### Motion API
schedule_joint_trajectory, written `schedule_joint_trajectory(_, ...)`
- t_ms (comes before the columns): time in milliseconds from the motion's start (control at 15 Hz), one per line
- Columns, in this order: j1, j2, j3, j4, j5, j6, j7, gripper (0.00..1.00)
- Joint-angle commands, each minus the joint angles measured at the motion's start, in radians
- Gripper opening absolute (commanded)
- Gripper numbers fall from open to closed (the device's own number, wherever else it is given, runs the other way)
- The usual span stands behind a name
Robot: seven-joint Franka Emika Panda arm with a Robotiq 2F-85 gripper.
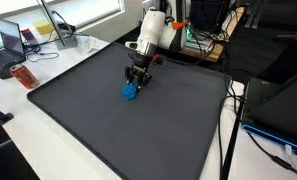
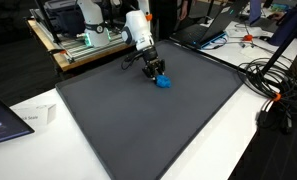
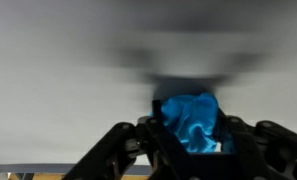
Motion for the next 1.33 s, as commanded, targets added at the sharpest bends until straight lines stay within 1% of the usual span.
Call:
schedule_joint_trajectory(0, -0.015, 0.004, 0.000, 0.008, -0.029, -0.009, 0.007, 0.17)
schedule_joint_trajectory(133, -0.013, 0.002, -0.002, 0.008, -0.027, -0.009, 0.004, 0.05)
schedule_joint_trajectory(200, -0.013, 0.001, -0.002, 0.008, -0.026, -0.009, 0.003, 0.02)
schedule_joint_trajectory(267, -0.013, 0.000, -0.003, 0.008, -0.027, -0.009, 0.003, 0.00)
schedule_joint_trajectory(333, -0.017, -0.001, 0.000, 0.008, -0.031, -0.011, 0.006, 0.04)
schedule_joint_trajectory(400, -0.018, -0.003, 0.001, 0.008, -0.033, -0.016, 0.007, 0.40)
schedule_joint_trajectory(467, -0.017, -0.004, 0.000, 0.007, -0.033, -0.020, 0.004, 0.39)
schedule_joint_trajectory(533, -0.017, -0.006, 0.000, 0.005, -0.033, -0.023, 0.004, 0.41)
schedule_joint_trajectory(733, -0.028, -0.027, 0.007, -0.008, -0.056, -0.040, 0.004, 0.60)
schedule_joint_trajectory(800, -0.031, -0.035, 0.010, -0.012, -0.066, -0.047, 0.005, 0.68)
schedule_joint_trajectory(867, -0.028, -0.045, 0.007, -0.017, -0.070, -0.063, -0.001, 0.74)
schedule_joint_trajectory(933, -0.032, -0.055, 0.010, -0.021, -0.084, -0.079, -0.002, 0.83)
schedule_joint_trajectory(1067, -0.023, -0.076, 0.001, -0.026, -0.082, -0.115, -0.010, 0.95)
schedule_joint_trajectory(1133, -0.020, -0.092, -0.002, -0.029, -0.079, -0.140, -0.013, 0.99)
schedule_joint_trajectory(1267, -0.013, -0.133, -0.009, -0.032, -0.070, -0.200, -0.016, 1.00)
